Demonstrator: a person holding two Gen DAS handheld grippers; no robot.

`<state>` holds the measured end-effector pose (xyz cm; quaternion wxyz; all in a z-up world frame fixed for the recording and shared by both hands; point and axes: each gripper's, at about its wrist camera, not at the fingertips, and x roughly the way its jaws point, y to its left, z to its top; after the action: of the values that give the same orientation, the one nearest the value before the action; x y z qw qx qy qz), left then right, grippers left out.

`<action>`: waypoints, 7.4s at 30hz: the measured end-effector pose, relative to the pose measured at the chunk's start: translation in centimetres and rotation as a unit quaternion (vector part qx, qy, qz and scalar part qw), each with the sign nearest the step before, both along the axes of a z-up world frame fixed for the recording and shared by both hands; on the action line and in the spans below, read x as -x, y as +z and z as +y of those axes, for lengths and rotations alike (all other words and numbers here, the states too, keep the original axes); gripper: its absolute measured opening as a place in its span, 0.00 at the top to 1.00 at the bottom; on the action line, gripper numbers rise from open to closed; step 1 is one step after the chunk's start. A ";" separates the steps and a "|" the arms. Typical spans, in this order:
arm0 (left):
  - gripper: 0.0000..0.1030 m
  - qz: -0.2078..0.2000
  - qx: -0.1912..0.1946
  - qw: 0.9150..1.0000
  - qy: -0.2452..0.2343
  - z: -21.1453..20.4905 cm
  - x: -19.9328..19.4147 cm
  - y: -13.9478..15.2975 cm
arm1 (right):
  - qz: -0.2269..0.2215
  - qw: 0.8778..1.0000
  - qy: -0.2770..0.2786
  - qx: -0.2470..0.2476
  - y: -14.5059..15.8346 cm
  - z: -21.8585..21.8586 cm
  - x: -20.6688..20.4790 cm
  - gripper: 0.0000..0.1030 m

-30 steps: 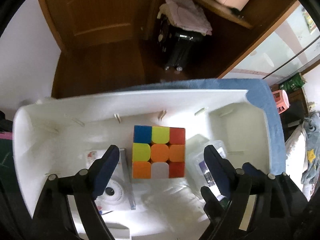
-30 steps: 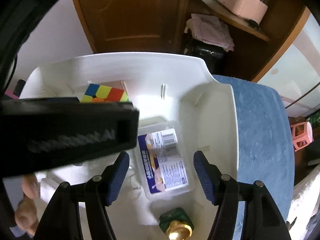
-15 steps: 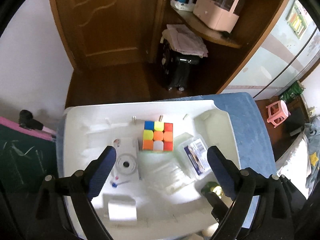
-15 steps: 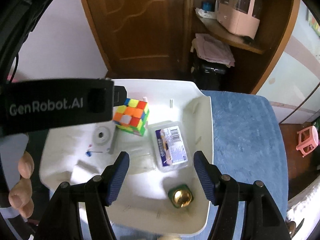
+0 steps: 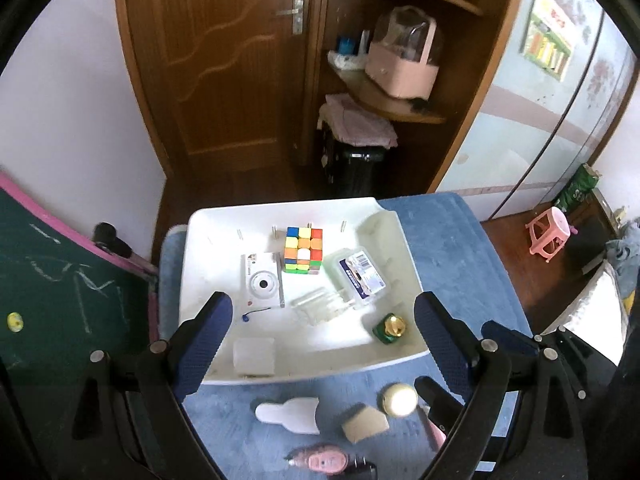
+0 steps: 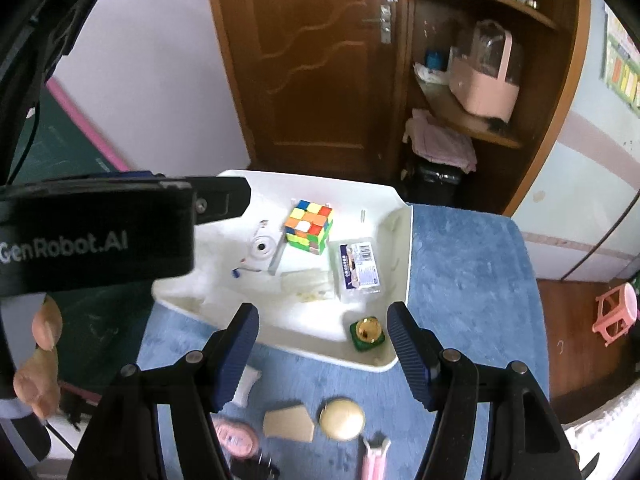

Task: Organize rigid objects
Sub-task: 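Withdraw both tools from the tray back over the remaining items, then grasp the beige sponge with the left tool while the right tool grasps the pink roller, then carry the sponge and pink roller into the white tray and release both, then withdraw both tools from the tray toward the white card and gold compact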

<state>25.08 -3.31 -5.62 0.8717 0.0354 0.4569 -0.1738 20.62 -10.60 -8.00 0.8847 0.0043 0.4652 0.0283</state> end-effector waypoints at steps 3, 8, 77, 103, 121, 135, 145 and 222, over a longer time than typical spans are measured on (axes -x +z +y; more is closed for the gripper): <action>0.09 -0.018 0.000 1.000 -0.001 0.3 2.2 1.3 | -0.003 1.000 0.013 -0.015 0.6 0.0 2.2 0.34; 0.09 -0.038 0.001 0.999 0.002 0.9 6.0 2.8 | -0.012 1.000 0.018 0.006 1.1 0.2 6.2 0.34; 0.09 0.196 -0.198 0.929 -0.244 -7.1 7.5 -24.2 | 0.148 0.981 -0.123 -0.028 -18.0 -7.1 13.4 0.34; 0.54 0.184 -0.165 0.948 -0.201 -6.9 7.9 -25.1 | 0.165 0.983 -0.079 0.023 -20.9 -4.9 11.8 0.64; 0.54 0.154 -0.091 0.975 -0.133 -2.9 11.0 -15.0 | 0.133 0.988 -0.071 -0.042 -15.2 -5.1 15.6 0.75; 0.54 0.050 -0.074 0.995 -0.039 0.5 9.4 -3.2 | 0.056 0.996 -0.023 -0.070 -6.1 -3.7 13.6 0.75; 0.54 -0.030 -0.066 0.997 0.017 3.6 3.6 4.4 | -0.034 0.997 0.001 -0.064 4.6 -3.3 6.7 0.75; 0.25 0.019 -0.037 0.997 0.060 4.9 0.6 -2.2 | 0.017 0.997 0.002 -0.076 -0.8 2.4 4.5 0.47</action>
<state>24.45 1.63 -7.87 0.8698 0.0371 0.4808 -0.1047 16.13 -8.23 -8.82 0.8736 0.0707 0.4771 0.0655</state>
